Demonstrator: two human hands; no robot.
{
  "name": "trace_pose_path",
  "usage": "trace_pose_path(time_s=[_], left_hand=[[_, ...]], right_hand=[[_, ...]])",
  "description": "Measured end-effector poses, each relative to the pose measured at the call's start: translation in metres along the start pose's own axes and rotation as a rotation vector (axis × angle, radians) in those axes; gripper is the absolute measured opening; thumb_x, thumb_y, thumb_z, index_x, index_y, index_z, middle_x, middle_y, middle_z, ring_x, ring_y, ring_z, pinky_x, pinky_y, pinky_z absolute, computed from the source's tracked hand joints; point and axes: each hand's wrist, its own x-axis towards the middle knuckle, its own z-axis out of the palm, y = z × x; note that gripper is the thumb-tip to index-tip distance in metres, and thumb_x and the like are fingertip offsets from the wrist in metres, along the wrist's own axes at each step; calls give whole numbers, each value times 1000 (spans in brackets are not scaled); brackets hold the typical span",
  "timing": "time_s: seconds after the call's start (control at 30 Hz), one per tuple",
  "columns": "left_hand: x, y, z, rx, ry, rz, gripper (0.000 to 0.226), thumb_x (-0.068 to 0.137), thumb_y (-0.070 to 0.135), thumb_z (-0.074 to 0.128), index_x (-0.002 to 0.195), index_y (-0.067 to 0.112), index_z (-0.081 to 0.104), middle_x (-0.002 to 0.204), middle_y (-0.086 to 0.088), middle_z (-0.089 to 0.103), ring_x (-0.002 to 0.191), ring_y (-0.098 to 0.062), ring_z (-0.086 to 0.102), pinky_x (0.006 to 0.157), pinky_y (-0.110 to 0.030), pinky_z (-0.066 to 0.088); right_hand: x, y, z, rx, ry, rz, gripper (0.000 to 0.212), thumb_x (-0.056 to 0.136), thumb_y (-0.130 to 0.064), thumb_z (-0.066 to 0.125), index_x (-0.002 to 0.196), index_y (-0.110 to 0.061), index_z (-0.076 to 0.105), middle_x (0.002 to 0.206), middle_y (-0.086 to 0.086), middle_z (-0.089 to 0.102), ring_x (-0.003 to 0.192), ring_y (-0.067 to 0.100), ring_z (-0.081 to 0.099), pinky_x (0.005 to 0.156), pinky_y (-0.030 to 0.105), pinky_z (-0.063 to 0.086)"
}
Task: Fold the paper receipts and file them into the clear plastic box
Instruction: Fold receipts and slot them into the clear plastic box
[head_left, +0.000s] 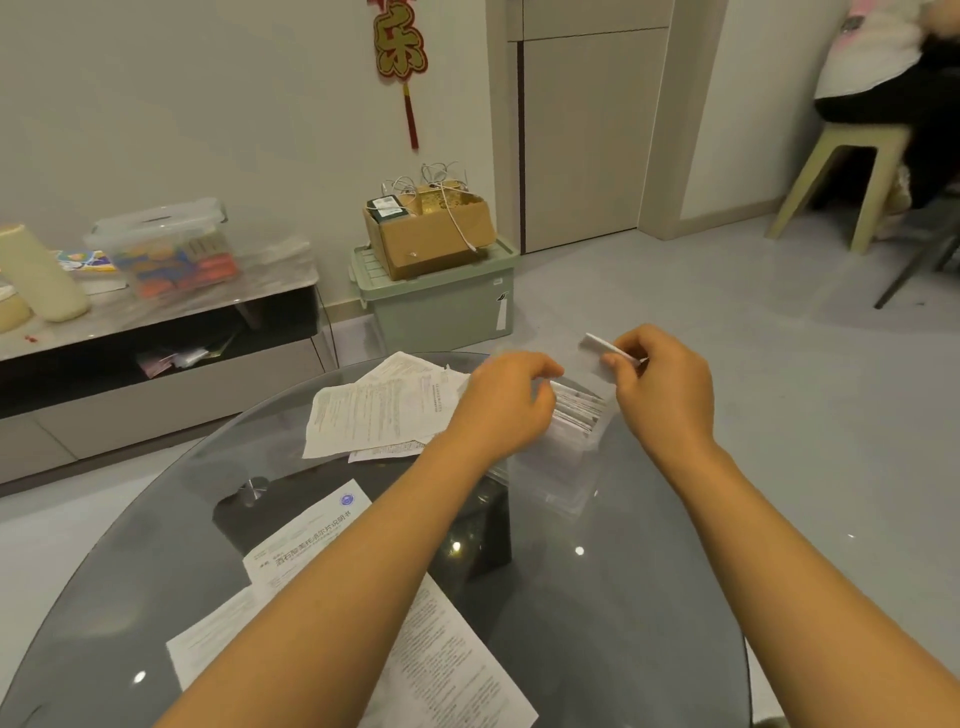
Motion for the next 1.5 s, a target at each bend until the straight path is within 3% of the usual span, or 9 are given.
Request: trace_pose_path(time_s=[0.1, 0.3, 0.63, 0.77, 0.93, 1.1, 1.3, 1.4, 1.5], left_hand=[[10, 1, 7, 201, -146, 116, 36, 92, 17, 45, 126, 17, 57, 133, -1, 54, 126, -18, 42, 108, -36, 31], [21, -8, 22, 422, -242, 181, 56, 76, 37, 24, 113, 13, 59, 115, -3, 54, 109, -20, 42, 91, -36, 35], [14, -19, 25, 302, -117, 183, 54, 76, 32, 27, 106, 15, 69, 110, -3, 62, 104, -20, 50, 90, -36, 39], [14, -18, 24, 277, -111, 162, 53, 75, 32, 27, 101, 12, 69, 102, -5, 62, 98, -22, 51, 86, -38, 40], [11, -17, 23, 200, -92, 165, 53, 79, 30, 33, 127, 14, 51, 109, -5, 63, 99, -23, 55, 84, -36, 41], [14, -19, 26, 312, -143, 205, 61, 78, 33, 23, 127, 22, 58, 121, -2, 61, 112, -20, 50, 93, -36, 35], [21, -15, 25, 433, -237, 164, 68, 78, 37, 13, 129, 29, 56, 128, -2, 51, 118, -19, 39, 93, -35, 30], [19, -15, 27, 409, -220, 183, 67, 78, 37, 14, 131, 25, 54, 130, -2, 50, 121, -18, 38, 96, -37, 29], [14, -19, 22, 262, -81, 180, 62, 81, 33, 21, 133, 19, 52, 131, -2, 51, 123, -18, 39, 103, -36, 26]], right_hand=[[3, 6, 5, 7, -26, 5, 4, 90, -14, 57, 88, -10, 57, 76, 3, 60, 68, 21, 52, 59, 26, 35], [9, 5, 12, -62, -71, -71, 8, 90, -16, 57, 94, -9, 58, 81, 5, 64, 73, 24, 56, 63, 32, 45], [11, 0, 14, -311, -165, -132, 14, 86, -19, 63, 95, -16, 72, 90, 4, 69, 95, 22, 52, 69, 29, 39], [10, -1, 27, -510, -164, -54, 14, 85, -17, 61, 92, -16, 73, 95, 4, 57, 96, 24, 48, 66, 27, 29], [15, -7, 27, -747, -284, 3, 19, 86, -19, 56, 101, -20, 68, 108, 4, 54, 105, 24, 49, 73, 28, 32], [11, -3, 22, -418, -294, 101, 15, 87, -16, 60, 96, -17, 71, 111, 10, 50, 103, 28, 52, 70, 29, 38], [7, 2, 19, -236, -227, 138, 19, 89, -7, 52, 95, -8, 70, 114, 11, 44, 78, 20, 46, 69, 28, 36], [5, 5, 20, -217, -227, 126, 20, 89, -8, 51, 97, -9, 69, 109, 7, 40, 86, 23, 50, 71, 28, 37], [-1, 3, 21, -327, -152, 14, 24, 88, -12, 53, 104, -16, 70, 98, 2, 42, 103, 25, 46, 78, 28, 36]])
